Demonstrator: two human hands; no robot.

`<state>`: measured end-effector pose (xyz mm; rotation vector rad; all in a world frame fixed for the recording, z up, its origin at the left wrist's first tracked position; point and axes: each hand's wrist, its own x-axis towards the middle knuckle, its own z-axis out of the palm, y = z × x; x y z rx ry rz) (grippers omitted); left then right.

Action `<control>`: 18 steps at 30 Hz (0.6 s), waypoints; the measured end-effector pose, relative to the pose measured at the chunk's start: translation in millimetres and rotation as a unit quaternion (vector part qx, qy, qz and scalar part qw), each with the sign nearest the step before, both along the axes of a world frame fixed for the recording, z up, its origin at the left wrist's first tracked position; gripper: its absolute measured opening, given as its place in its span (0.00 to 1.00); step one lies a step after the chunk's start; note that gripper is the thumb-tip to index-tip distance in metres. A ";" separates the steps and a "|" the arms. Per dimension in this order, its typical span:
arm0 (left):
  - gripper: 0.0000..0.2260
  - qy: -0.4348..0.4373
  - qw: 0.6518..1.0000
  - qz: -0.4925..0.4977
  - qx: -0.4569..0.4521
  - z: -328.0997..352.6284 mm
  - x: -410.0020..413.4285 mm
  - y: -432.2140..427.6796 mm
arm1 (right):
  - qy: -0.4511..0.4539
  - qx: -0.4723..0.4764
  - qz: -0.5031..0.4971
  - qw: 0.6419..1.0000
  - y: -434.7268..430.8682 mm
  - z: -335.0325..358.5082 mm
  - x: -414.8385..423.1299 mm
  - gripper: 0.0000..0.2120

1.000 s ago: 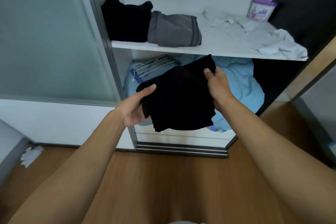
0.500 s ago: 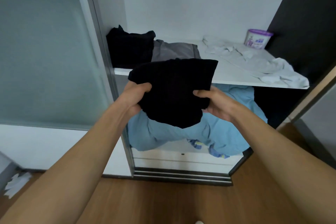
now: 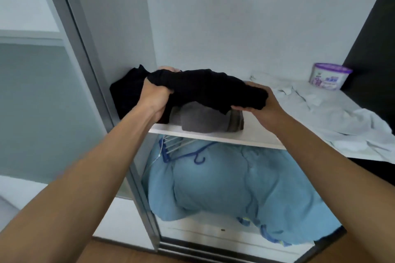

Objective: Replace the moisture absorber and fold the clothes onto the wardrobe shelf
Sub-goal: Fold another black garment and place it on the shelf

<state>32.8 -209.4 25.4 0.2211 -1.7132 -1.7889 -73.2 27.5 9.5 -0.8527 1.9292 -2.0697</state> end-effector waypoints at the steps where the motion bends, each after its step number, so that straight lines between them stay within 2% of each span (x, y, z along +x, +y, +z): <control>1: 0.09 0.011 1.000 -0.003 0.018 10.0 -16.7 -4.1 | 0.045 -0.019 -0.004 0.999 -4.5 9.6 -13.6 0.18; 3: 0.04 0.004 0.999 -0.014 0.035 24.3 -46.2 -18.6 | 0.131 -0.030 -0.020 0.991 -17.5 24.3 -39.7 0.19; 5: 0.05 -0.029 1.000 -0.008 -0.001 23.3 -70.0 -40.7 | 0.195 0.016 -0.015 0.981 -34.2 19.3 -78.6 0.19; 6: 0.10 -0.059 0.998 0.007 -0.034 15.8 -78.6 -51.2 | 0.205 0.070 -0.017 0.976 -40.7 14.9 -100.4 0.19; 8: 0.26 -0.141 0.980 0.069 -0.124 -6.6 -86.3 -64.5 | 0.163 0.210 -0.006 0.964 -43.1 -2.9 -135.9 0.26; 10: 0.30 -0.194 0.959 0.151 -0.144 -25.9 -91.0 -66.4 | 0.205 0.341 0.016 0.917 -39.2 -31.3 -157.3 0.30; 11: 0.29 -0.192 0.953 0.182 -0.148 -29.4 -95.9 -65.3 | 0.238 0.352 -0.012 0.905 -39.7 -42.6 -165.8 0.31; 12: 0.26 -0.185 0.952 0.182 -0.163 -28.8 -103.6 -63.3 | 0.245 0.335 -0.053 0.908 -41.8 -50.1 -171.0 0.29; 13: 0.21 -0.186 0.952 0.159 -0.184 -26.4 -113.9 -60.9 | 0.209 0.300 -0.100 0.926 -45.6 -51.4 -170.6 0.26; 15: 0.12 -0.242 0.934 0.083 -0.249 -23.1 -136.4 -54.4 | 0.167 0.283 -0.158 0.931 -62.6 -52.0 -168.9 0.17; 16: 0.15 -0.282 0.913 0.050 -0.289 -24.2 -146.7 -51.8 | 0.150 0.311 -0.149 0.927 -71.5 -54.3 -168.4 0.16; 18: 0.24 -0.349 0.868 0.030 -0.351 -30.1 -162.4 -53.0 | 0.138 0.376 -0.115 0.909 -83.7 -56.0 -165.1 0.23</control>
